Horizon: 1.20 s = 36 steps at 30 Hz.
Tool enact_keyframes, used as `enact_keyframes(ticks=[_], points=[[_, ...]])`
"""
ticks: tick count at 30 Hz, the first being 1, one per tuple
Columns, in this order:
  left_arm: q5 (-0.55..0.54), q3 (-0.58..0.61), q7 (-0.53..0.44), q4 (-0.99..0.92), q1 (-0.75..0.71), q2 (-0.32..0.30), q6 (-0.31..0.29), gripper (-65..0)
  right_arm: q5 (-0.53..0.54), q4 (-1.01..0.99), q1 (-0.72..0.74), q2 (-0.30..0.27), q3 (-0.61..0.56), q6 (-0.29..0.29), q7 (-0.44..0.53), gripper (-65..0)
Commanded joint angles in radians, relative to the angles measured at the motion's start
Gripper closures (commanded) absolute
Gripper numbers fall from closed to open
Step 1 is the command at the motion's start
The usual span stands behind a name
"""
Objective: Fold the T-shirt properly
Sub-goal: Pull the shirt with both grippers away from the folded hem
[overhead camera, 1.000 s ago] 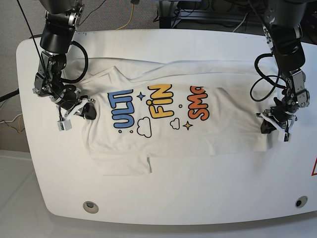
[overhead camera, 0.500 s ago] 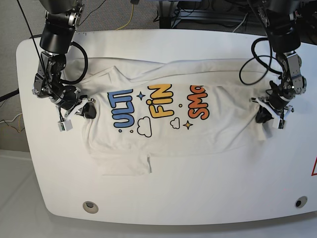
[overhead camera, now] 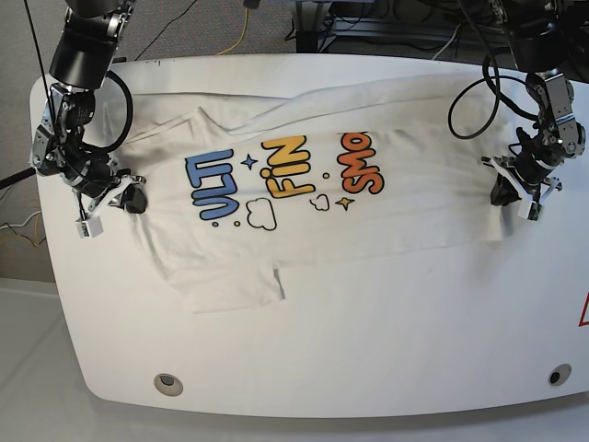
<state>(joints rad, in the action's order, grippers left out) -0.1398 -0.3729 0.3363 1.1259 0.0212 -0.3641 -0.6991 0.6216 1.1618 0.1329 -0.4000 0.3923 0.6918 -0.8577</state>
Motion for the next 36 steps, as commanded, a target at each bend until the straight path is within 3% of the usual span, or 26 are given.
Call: enact_keyframes(ticks=[1,11,27,36], points=[[-0.024,0.003,0.011,0.029,0.008,-0.022,0.001,0.0,0.039,-0.006,0.024,-0.033,0.017,0.006,0.016,0.0],[-0.061,0.024,0.038,0.072,-0.034,-0.024,0.001,0.0,0.048,-0.013,0.034,-0.075,0.003,0.006,0.014,0.0],[-0.029,0.007,0.048,0.18,-0.057,-0.011,0.001,0.0,-0.12,0.008,-0.003,-0.01,-0.004,0.006,0.098,0.0],[-0.066,-0.105,0.102,0.251,-0.119,-0.022,0.001,0.0,-0.054,0.191,-0.077,-0.028,0.001,0.006,0.008,0.0]])
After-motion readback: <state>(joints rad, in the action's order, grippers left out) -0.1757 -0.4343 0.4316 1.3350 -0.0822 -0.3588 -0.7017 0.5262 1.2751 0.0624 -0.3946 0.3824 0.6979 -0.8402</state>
